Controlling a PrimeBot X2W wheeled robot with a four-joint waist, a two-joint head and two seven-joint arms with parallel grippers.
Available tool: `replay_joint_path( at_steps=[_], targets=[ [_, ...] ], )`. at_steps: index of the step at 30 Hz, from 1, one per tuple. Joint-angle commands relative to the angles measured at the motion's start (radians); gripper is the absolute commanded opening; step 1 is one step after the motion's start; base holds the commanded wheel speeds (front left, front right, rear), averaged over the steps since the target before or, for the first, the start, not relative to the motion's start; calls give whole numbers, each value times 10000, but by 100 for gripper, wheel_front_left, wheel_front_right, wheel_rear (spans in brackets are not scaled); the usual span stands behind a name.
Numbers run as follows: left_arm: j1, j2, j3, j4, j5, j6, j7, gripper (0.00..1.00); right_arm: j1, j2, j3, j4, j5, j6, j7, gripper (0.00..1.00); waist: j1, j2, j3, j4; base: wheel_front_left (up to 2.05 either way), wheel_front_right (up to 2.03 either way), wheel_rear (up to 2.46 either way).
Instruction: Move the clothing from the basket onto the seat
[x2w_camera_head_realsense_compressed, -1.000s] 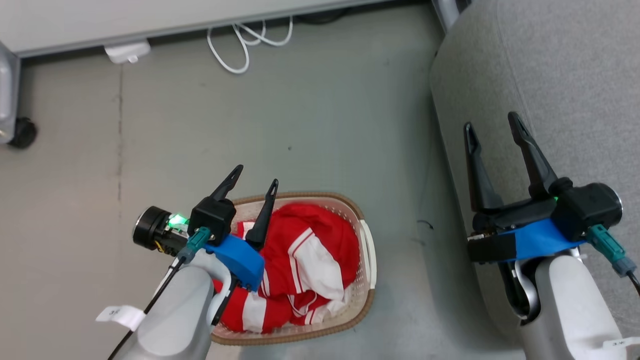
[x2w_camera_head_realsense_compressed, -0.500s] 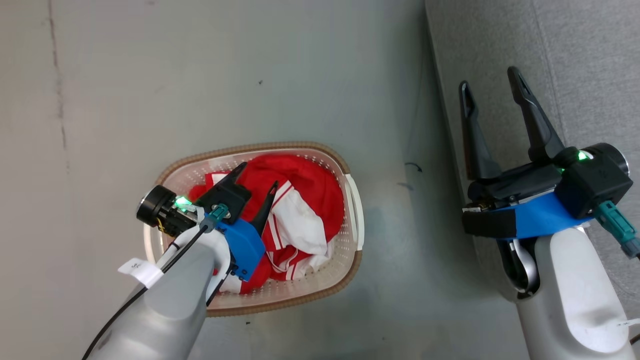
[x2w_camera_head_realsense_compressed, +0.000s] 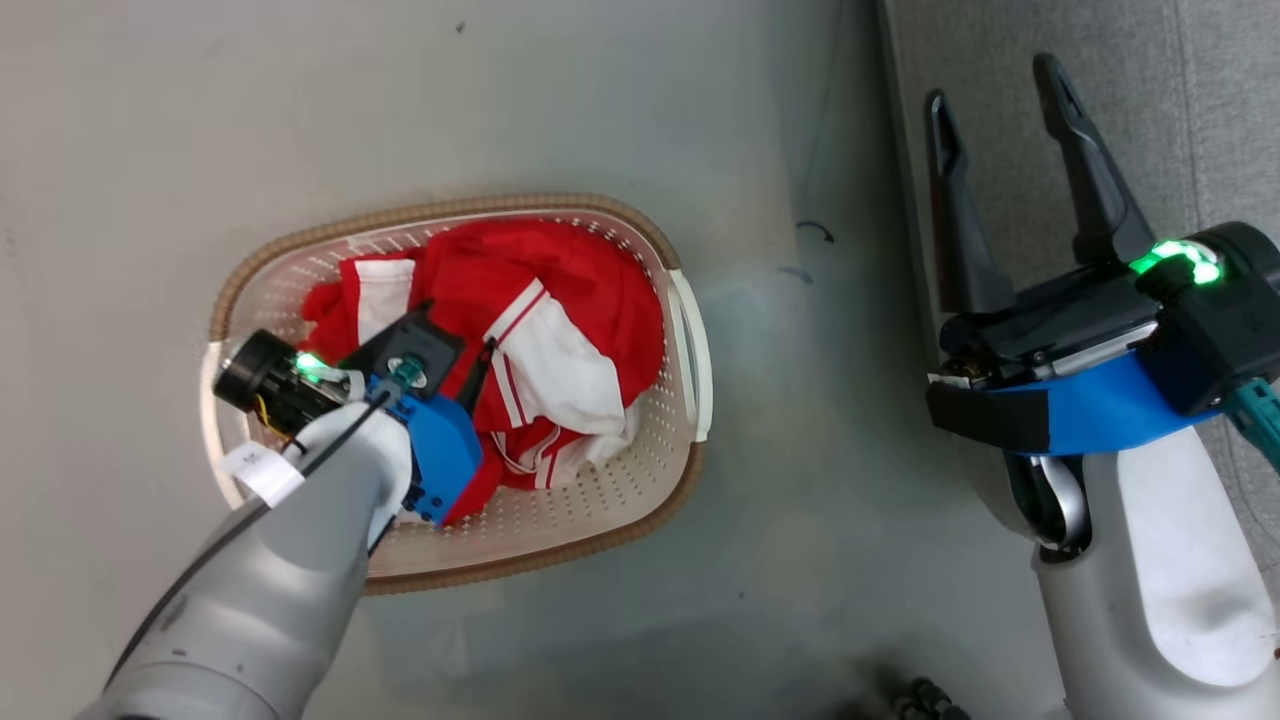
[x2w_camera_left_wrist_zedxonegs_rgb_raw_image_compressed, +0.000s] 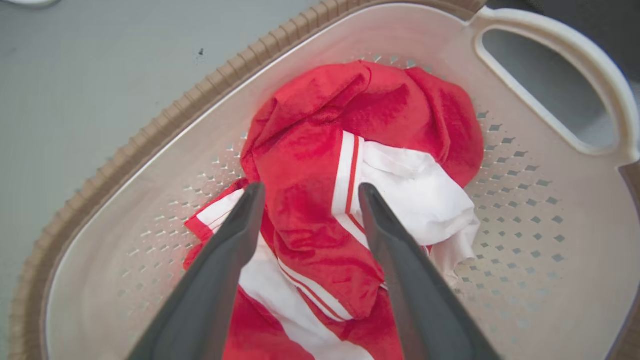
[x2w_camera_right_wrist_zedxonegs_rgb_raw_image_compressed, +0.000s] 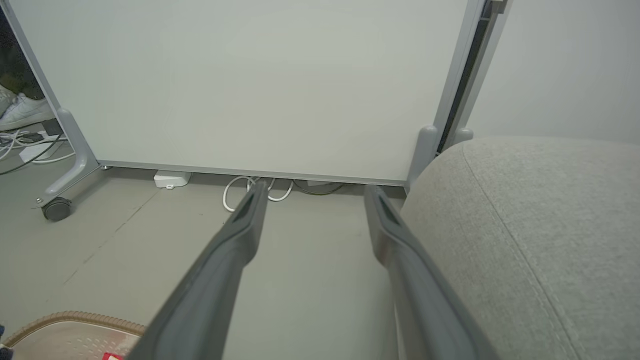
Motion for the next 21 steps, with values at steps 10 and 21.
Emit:
replay_joint_path(
  at_steps=[10, 21],
  targets=[
    [-1273, 423, -203, 579, -678, -1, 304, 100, -253, -37, 96, -944, -27, 5, -37, 100, -2, 0, 1453, -455, 0, 0, 0],
    [-1874, 577, -498, 752, -1254, -1, 1084, 100, -109, -37, 133, -1439, -47, 5, -37, 100, -2, 0, 2161, -612, 0, 0, 0]
  ],
)
